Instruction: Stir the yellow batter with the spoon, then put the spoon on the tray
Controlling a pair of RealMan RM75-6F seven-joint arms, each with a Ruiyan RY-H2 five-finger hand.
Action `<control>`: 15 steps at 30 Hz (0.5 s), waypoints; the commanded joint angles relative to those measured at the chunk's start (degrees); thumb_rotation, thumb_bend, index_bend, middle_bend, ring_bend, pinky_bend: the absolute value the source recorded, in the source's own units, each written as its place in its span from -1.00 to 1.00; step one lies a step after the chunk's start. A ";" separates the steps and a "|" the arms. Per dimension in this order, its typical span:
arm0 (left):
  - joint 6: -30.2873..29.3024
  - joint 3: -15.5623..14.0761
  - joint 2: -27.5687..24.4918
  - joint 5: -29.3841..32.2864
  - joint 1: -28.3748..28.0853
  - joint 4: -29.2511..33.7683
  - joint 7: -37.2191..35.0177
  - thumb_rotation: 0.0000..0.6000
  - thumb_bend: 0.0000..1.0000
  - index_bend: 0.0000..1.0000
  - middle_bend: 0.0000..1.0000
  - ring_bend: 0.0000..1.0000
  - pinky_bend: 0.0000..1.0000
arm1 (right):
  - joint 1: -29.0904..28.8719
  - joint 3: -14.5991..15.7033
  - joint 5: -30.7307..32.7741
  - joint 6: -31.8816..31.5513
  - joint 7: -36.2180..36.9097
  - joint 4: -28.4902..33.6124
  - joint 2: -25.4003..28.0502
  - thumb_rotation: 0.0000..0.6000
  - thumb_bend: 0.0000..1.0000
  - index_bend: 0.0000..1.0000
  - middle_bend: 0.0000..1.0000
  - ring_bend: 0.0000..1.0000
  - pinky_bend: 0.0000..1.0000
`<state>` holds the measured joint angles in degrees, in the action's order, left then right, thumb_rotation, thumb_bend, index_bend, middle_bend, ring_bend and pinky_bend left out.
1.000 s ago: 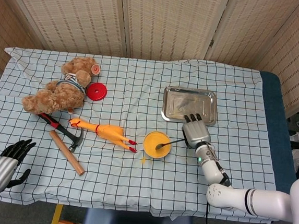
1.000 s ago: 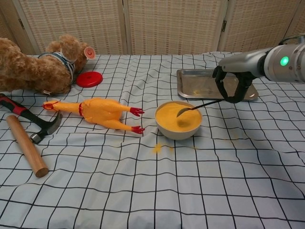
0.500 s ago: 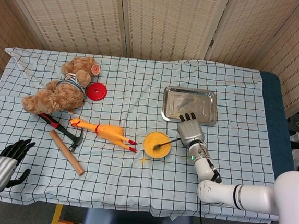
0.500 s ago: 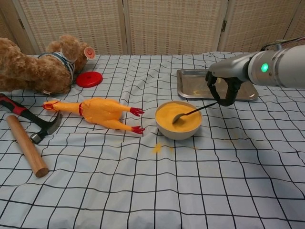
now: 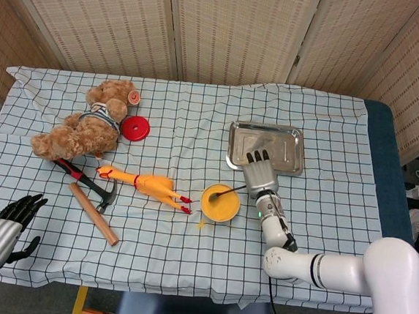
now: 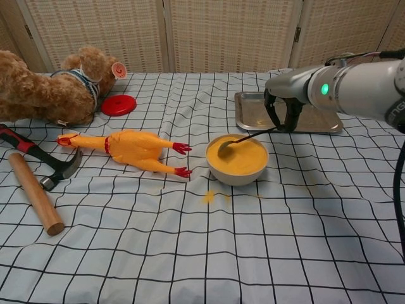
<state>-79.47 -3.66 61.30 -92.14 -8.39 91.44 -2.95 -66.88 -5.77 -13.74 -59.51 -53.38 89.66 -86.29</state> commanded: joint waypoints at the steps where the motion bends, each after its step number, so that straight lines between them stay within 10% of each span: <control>1: 0.07 -0.04 0.07 -0.03 -0.01 0.04 0.18 1.00 -0.12 -1.00 -1.00 -1.00 -0.72 | 1.14 0.03 -1.24 0.46 1.15 2.09 1.90 1.00 0.24 0.86 -0.84 -1.00 -1.00; 15: 0.25 -0.08 0.52 0.02 0.00 0.26 1.47 1.00 -0.12 -1.00 -1.00 -1.00 -0.72 | 2.55 2.83 -2.06 3.12 1.74 7.97 7.18 1.00 0.24 0.87 -0.84 -1.00 -1.00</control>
<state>-79.22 -3.73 61.82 -92.12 -8.40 91.69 -1.49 -64.21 -3.05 -15.96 -56.51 -51.52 97.79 -78.98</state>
